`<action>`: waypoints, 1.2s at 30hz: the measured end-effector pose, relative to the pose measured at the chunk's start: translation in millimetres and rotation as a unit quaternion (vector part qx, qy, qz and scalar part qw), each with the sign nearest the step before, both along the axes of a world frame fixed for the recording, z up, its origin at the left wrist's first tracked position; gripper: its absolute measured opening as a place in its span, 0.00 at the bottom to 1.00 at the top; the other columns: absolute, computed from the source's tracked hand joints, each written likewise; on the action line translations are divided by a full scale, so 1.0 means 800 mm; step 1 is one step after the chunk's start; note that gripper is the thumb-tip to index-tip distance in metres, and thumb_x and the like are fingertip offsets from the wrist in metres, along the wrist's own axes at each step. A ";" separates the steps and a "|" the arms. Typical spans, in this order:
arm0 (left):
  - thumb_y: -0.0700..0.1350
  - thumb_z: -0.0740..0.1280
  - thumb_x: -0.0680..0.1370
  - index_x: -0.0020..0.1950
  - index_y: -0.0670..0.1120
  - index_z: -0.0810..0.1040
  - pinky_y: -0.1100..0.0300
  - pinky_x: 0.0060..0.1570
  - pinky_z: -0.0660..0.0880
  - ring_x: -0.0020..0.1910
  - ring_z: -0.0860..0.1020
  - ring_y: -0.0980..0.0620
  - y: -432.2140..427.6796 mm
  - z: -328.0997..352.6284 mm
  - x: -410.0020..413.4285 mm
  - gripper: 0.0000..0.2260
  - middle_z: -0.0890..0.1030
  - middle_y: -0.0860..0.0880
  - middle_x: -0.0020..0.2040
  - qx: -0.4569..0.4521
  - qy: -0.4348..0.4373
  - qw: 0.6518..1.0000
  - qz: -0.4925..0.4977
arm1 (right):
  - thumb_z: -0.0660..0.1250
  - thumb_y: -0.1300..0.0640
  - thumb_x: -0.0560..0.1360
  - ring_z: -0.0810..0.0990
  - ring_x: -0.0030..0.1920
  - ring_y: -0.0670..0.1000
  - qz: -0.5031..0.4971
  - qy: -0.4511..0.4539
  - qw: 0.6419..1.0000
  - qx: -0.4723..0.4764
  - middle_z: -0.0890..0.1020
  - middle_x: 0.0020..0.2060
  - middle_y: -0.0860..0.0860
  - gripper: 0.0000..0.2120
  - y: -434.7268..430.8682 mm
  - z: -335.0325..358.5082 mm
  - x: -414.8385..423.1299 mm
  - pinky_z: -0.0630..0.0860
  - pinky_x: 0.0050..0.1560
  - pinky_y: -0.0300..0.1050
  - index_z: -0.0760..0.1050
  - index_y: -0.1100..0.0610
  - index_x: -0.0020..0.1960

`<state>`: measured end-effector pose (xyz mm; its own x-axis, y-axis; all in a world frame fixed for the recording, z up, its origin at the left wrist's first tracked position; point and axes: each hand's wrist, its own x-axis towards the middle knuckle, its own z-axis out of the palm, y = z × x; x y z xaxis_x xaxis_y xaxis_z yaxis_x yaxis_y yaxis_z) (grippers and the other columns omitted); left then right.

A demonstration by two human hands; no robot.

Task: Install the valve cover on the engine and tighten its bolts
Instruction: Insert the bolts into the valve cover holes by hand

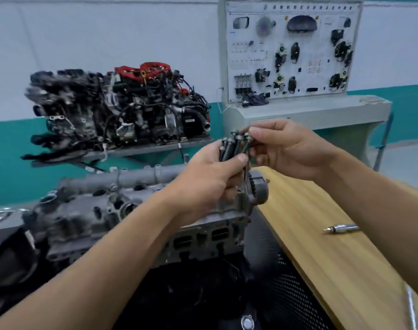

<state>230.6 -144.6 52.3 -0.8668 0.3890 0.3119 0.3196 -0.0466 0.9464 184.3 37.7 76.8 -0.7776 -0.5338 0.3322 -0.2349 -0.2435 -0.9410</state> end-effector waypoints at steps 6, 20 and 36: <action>0.37 0.60 0.85 0.47 0.44 0.70 0.58 0.27 0.59 0.25 0.63 0.54 -0.058 0.038 -0.011 0.07 0.71 0.43 0.35 -0.143 0.049 0.983 0.102 | 0.69 0.65 0.73 0.81 0.34 0.48 -0.132 -0.016 0.990 -0.051 0.82 0.38 0.57 0.07 -0.037 0.007 0.000 0.78 0.32 0.36 0.79 0.66 0.50; 0.47 0.61 0.84 0.48 0.45 0.66 0.53 0.34 0.64 0.41 0.72 0.50 -0.083 -0.009 -0.064 0.08 0.75 0.44 0.45 -0.342 0.100 0.895 0.268 | 0.74 0.60 0.73 0.84 0.39 0.41 -0.394 0.326 0.795 0.327 0.86 0.39 0.48 0.04 -0.033 -0.049 -0.016 0.79 0.44 0.35 0.86 0.57 0.48; 0.47 0.61 0.80 0.53 0.48 0.65 0.50 0.33 0.64 0.36 0.72 0.47 -0.062 -0.040 -0.086 0.06 0.73 0.50 0.38 -0.410 0.213 0.828 0.317 | 0.76 0.52 0.72 0.79 0.36 0.45 -0.391 0.357 0.757 0.384 0.83 0.35 0.45 0.06 -0.035 -0.064 -0.018 0.77 0.39 0.47 0.87 0.54 0.43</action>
<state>161.5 -194.2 20.2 -0.8570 0.1295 0.4988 0.3468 0.8608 0.3724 170.1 9.8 25.2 -0.7242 -0.2512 0.6422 -0.5395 0.7864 -0.3008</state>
